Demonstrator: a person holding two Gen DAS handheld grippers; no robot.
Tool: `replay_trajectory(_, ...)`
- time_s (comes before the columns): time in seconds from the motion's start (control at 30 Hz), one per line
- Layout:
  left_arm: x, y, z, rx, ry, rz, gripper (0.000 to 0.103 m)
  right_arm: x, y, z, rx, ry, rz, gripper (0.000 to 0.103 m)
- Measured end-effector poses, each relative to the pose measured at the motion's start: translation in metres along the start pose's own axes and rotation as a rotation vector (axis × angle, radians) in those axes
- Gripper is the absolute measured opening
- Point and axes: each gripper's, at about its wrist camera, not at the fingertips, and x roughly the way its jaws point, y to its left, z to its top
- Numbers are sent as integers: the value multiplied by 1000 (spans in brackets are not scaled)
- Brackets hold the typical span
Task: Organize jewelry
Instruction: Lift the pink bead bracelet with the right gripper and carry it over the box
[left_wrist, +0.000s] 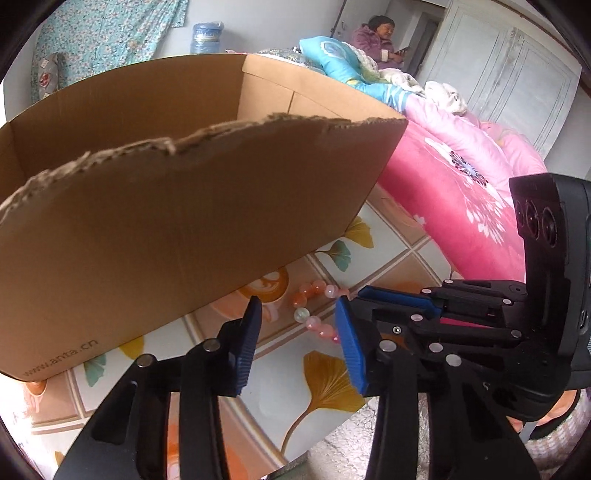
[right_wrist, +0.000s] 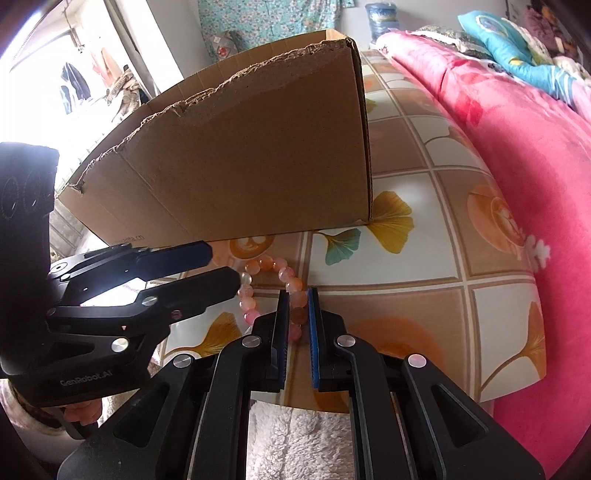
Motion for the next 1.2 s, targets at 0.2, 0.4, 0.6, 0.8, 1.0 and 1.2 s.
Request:
replay_trajectory(0.2, 14, -14, -1, 87, 49, 81, 29, -9, 1, 1, -12, -9, 36, 8)
replay_trajectory(0.4, 22, -28, 0, 180, 61, 154, 16, -9, 7, 1, -77, -8, 17, 8)
replay_trajectory(0.6, 24, -32, 1, 194, 63, 158, 9, -10, 14, -1, -103, -15, -14, 7)
replay_trajectory(0.8, 2, -30, 1, 181, 28, 103, 9, -27, 12, 3, -76, -40, 6, 7)
replay_trajectory(1.0, -48, -33, 14, 158, -72, 10, 9, -76, 20, 19, -84, -130, 56, 7)
replay_trajectory(1.2, -98, -31, 42, 138, -194, -36, 9, -112, 49, 52, -168, -228, 84, 7)
